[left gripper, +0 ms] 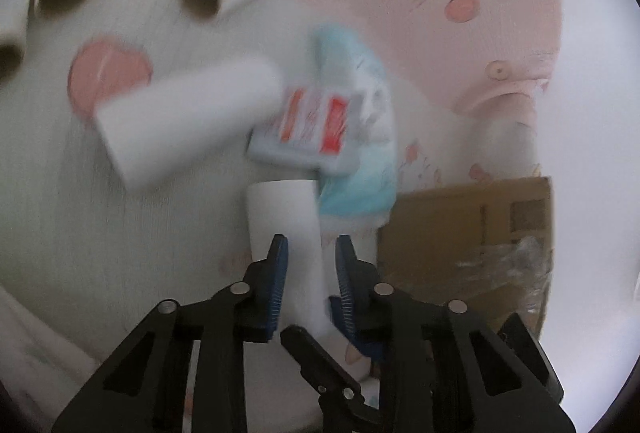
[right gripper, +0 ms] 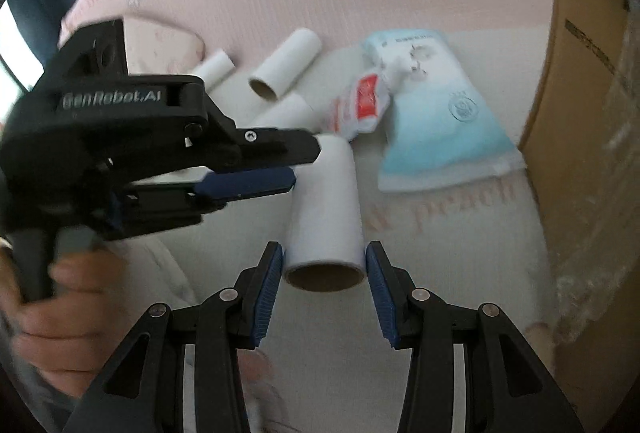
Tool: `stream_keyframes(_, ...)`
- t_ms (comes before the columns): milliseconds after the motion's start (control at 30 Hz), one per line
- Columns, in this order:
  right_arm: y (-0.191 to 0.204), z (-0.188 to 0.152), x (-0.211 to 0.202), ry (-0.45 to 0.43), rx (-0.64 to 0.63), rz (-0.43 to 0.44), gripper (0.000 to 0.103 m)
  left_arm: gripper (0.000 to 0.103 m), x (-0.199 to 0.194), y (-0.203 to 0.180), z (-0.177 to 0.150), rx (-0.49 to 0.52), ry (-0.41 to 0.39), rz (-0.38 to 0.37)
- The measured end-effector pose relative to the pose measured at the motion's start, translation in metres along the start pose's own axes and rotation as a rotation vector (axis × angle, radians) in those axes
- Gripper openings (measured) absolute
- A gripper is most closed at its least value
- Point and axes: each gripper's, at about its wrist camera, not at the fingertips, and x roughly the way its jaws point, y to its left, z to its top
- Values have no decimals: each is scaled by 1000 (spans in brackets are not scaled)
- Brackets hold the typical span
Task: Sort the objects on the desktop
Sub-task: 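Lift the held tube and carry it toward the cardboard box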
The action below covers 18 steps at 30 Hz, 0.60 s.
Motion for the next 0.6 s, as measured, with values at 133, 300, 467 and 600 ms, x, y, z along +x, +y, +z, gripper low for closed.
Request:
stream_keyframes(133,-4,-10,-4,16,14,-2,41,26,5,10,-15,-75,-1,-1)
stream_keyframes(300,-9,-16,-9,27,50,26,41,26,-2,3,-17,-34,-33,17)
stream_keyframes(467,0,-22,-8,45,-2,-29,41,31,-7,5,-19,-4,-55,33)
stream_keyframes(600,-6,-20,-8,45,30,12,44,38,-7,9,-17,-19,-58,33)
